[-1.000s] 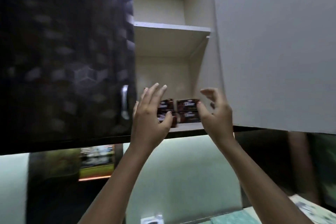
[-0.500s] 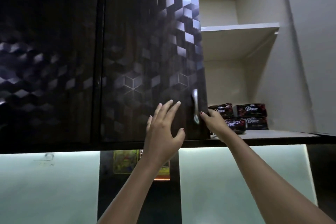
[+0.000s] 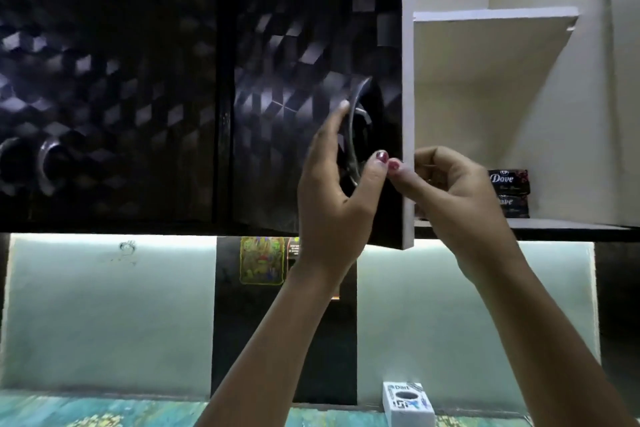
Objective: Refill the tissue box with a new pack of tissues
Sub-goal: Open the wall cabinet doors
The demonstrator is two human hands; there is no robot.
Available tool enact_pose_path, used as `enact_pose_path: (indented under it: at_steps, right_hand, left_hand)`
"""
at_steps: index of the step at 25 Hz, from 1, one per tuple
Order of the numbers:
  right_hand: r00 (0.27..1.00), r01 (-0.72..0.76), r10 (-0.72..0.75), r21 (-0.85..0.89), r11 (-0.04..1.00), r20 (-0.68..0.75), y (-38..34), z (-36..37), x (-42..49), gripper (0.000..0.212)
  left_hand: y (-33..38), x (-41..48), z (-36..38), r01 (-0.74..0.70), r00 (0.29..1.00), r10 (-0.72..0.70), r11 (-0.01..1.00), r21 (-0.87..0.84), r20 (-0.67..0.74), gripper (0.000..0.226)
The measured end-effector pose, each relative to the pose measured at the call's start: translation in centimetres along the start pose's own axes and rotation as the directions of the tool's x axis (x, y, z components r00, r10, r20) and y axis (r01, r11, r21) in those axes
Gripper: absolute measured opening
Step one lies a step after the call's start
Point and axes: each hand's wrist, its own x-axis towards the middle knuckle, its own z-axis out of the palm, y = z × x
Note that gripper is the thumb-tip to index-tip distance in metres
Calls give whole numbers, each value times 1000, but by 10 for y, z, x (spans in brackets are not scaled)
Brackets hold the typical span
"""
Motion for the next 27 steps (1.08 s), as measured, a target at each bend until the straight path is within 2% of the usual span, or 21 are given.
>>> enact_pose_path:
  at_steps: [3, 7, 9, 10, 11, 13, 15, 17, 18, 21, 23, 25, 27]
  right_hand:
    - [978, -96, 33, 306, 947, 205, -20, 20, -11, 25]
    - [931, -153, 0, 393, 907, 364, -27, 65, -8, 20]
    - [915, -160, -28, 424, 891, 403, -29, 87, -7, 23]
    - [908, -159, -43, 436, 886, 417, -30, 97, -7, 25]
    - [902, -159, -55, 447, 880, 428, -29, 106, -7, 26]
    - [888, -151, -91, 475, 867, 450, -27, 124, -6, 20]
    - [890, -95, -141, 479, 873, 434, -23, 135, -3, 10]
    - [910, -29, -150, 421, 907, 385, -16, 137, 2, 8]
    - [925, -22, -128, 388, 921, 357, -10, 136, 5, 9]
    - [949, -64, -48, 338, 939, 312, 9, 129, 16, 15]
    - [949, -94, -13, 322, 942, 316, 22, 124, 21, 16]
    - [946, -129, 16, 331, 935, 323, 32, 120, 24, 16]
    - [947, -140, 29, 330, 933, 320, 40, 117, 26, 15]
  left_hand:
    - [15, 1, -38, -48, 996, 47, 999, -17, -76, 51]
    - [40, 2, -92, -3, 987, 3, 1000, 1, -163, 48]
    - [57, -2, -118, -23, 973, 45, 995, 100, -224, 50]
    - [66, -4, -128, -67, 965, 113, 979, 195, -236, 50]
    - [74, -6, -133, -129, 951, 213, 932, 339, -222, 49]
    - [88, -12, -135, -249, 905, 414, 702, 667, -98, 46]
    - [88, -15, -128, -303, 885, 464, 508, 807, 41, 42]
    - [74, -7, -128, -241, 919, 389, 442, 864, 57, 41]
    - [63, -1, -132, -161, 944, 330, 388, 907, 26, 44]
    - [20, 18, -161, 102, 990, 91, 56, 993, -107, 59]
    - [-9, 24, -180, 146, 989, 9, -118, 982, -146, 69]
    - [-30, 27, -196, 164, 986, -8, -190, 968, -168, 76]
    - [-45, 28, -206, 193, 980, -14, -189, 963, -200, 80]
